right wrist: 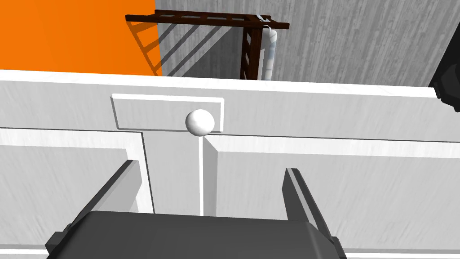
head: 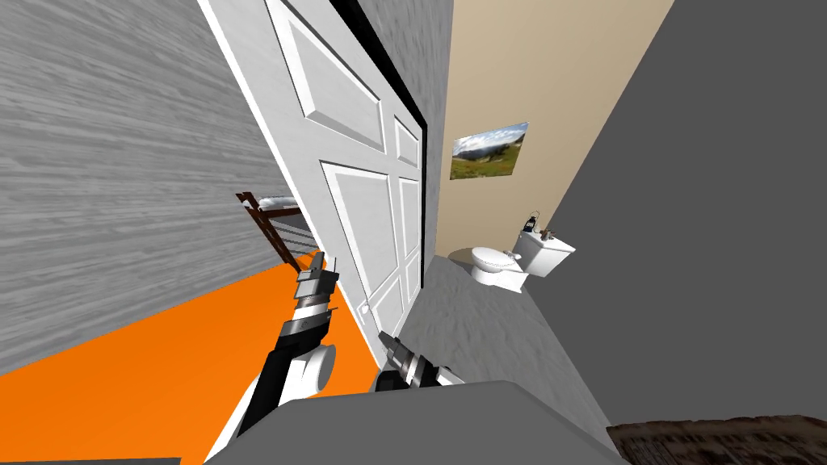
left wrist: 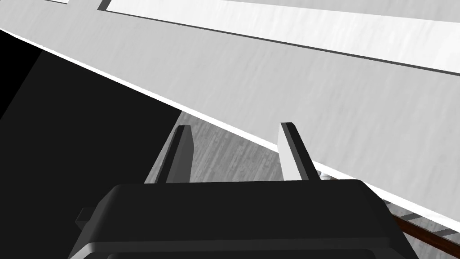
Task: Push the door open
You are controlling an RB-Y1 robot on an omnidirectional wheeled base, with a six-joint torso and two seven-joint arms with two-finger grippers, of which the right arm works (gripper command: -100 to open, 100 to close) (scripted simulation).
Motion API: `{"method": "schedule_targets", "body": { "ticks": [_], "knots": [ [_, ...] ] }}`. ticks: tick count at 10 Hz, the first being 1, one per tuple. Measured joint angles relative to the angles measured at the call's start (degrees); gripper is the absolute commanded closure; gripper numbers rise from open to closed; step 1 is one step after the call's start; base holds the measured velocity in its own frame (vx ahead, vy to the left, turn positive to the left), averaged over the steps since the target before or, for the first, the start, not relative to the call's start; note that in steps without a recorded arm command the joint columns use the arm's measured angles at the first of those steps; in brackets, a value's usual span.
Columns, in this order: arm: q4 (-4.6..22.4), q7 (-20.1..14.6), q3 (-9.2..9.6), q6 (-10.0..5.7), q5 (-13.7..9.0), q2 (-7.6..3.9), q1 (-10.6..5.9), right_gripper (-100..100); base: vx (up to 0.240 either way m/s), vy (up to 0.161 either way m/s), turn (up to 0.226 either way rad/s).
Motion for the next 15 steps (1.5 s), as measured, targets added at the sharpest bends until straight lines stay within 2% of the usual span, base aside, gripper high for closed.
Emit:
{"method": "schedule_targets", "body": {
  "ticks": [2, 3, 12, 14, 15],
  "knots": [
    [2.31, 0.02, 1.26, -0.64, -0.05, 0.23, -0.80, -100, 0.126, -0.026, -0.005],
    [2.51, 0.05, 1.32, -0.79, -0.05, 0.26, -0.86, -100, 0.075, 0.083, 0.046],
    [5.06, 0.64, -0.17, -1.87, 0.06, 1.69, -0.71, -100, 0.102, 0.153, 0.029],
    [5.56, 0.78, -0.48, -2.11, 0.08, 1.98, -0.66, -100, 0.078, 0.080, 0.014],
    [5.57, 0.79, -0.50, -2.13, 0.08, 2.01, -0.67, 100, -0.006, -0.004, -0.003]
  ]
}}
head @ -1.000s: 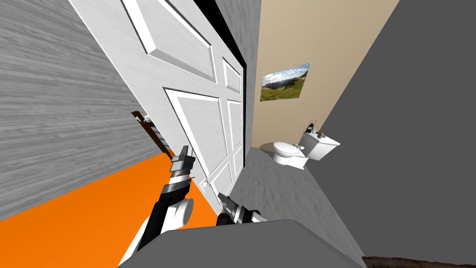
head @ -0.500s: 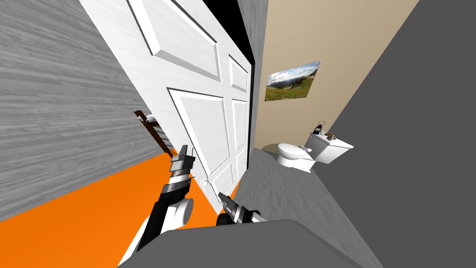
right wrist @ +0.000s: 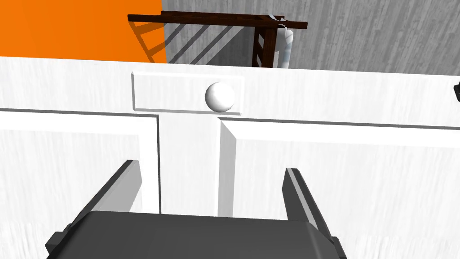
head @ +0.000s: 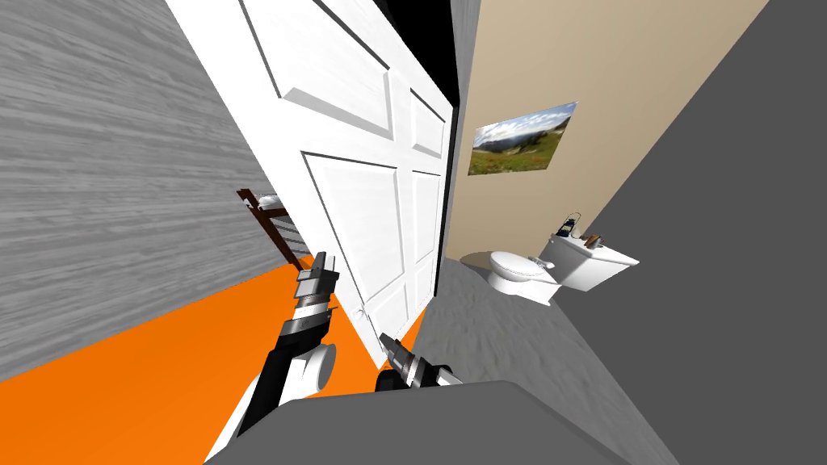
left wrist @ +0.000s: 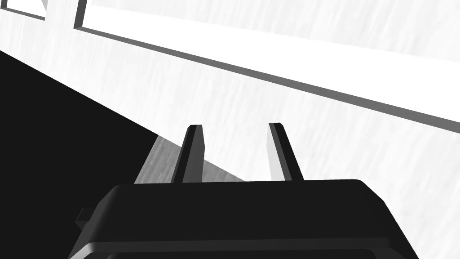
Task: Push the door open
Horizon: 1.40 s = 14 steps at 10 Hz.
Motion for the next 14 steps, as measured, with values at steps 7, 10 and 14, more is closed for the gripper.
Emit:
{"method": "schedule_targets", "body": {
  "ticks": [7, 10, 14],
  "knots": [
    [0.92, 0.24, -1.20, -0.09, -0.22, 0.46, -0.26, -100, -0.021, 0.033, -0.034],
    [1.08, 1.83, -5.00, 0.76, -0.75, 1.32, 0.34, -100, -0.084, 0.196, -0.101],
    [1.54, 3.57, -9.61, 1.99, -1.43, 2.96, 0.76, -100, -0.063, 0.114, -0.074]
  ]
}}
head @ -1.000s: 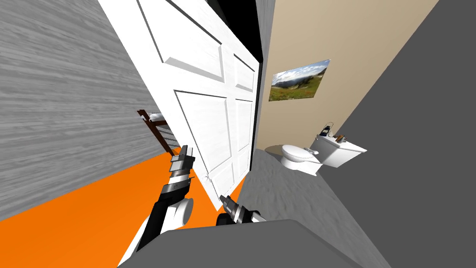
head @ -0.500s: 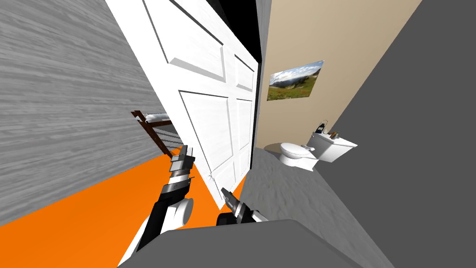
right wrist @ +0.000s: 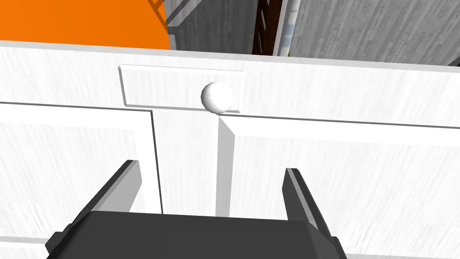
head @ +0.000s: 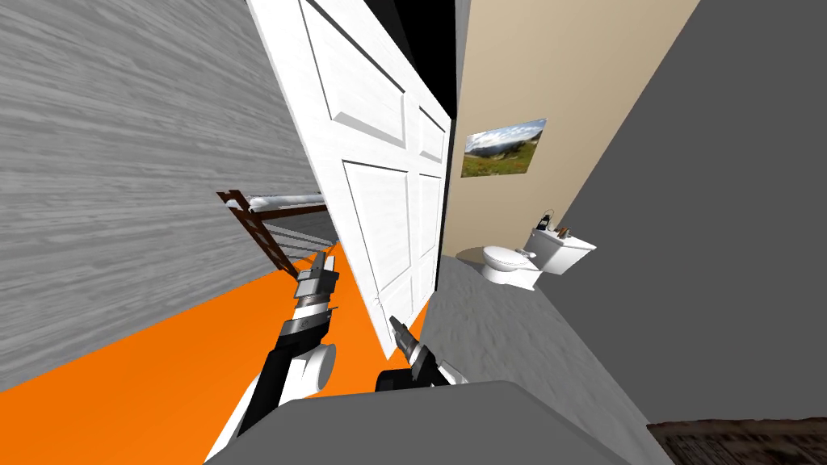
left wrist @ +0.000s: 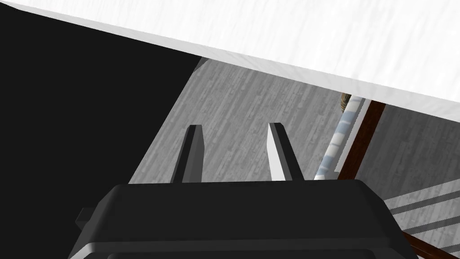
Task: Push the door open
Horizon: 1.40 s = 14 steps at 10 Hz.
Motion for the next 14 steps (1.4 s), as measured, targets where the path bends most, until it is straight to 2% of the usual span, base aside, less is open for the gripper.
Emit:
{"method": "schedule_targets", "body": {
  "ticks": [4, 8, 9, 14],
  "knots": [
    [0.32, 0.18, -0.54, 0.08, 0.01, -0.35, -0.12, -100, 0.142, 0.136, 0.029],
    [1.20, 0.62, -1.37, -0.14, 0.08, 0.46, -0.37, -100, 0.134, 0.152, 0.021],
    [1.22, 0.64, -1.39, -0.16, 0.08, 0.52, -0.40, 100, -0.010, -0.004, -0.006],
    [1.20, 0.62, -1.37, -0.14, 0.08, 0.45, -0.36, 100, -0.015, -0.015, 0.001]
  ]
}}
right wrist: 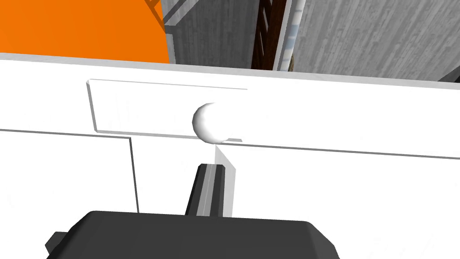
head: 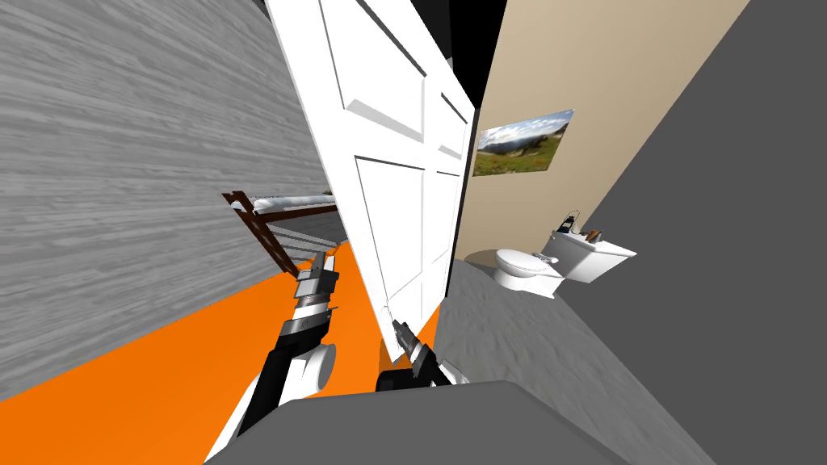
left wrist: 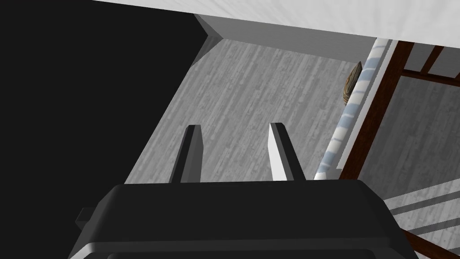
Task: Push the door open
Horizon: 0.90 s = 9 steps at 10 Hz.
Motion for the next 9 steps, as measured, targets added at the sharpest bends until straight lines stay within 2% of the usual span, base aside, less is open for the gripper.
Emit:
{"method": "schedule_targets", "body": {
  "ticks": [1, 3, 4, 7, 9],
  "knots": [
    [0.00, 0.00, 0.00, 0.00, 0.00, 0.00, 0.00, -100, -0.107, -0.033, -0.165],
    [-0.52, 0.40, -1.07, 0.18, -0.41, -0.36, 0.50, -100, -0.209, -0.065, -0.104],
    [-0.11, 0.49, -1.57, 0.02, -0.62, -0.04, 0.43, -100, -0.094, -0.017, -0.008],
    [-0.03, 0.59, -1.94, 0.21, -0.65, -0.47, 0.36, -100, 0.108, 0.106, 0.025],
    [0.70, 0.68, -2.30, 0.04, -0.67, -0.27, -0.01, -100, 0.148, 0.160, 0.026]
  ]
}}
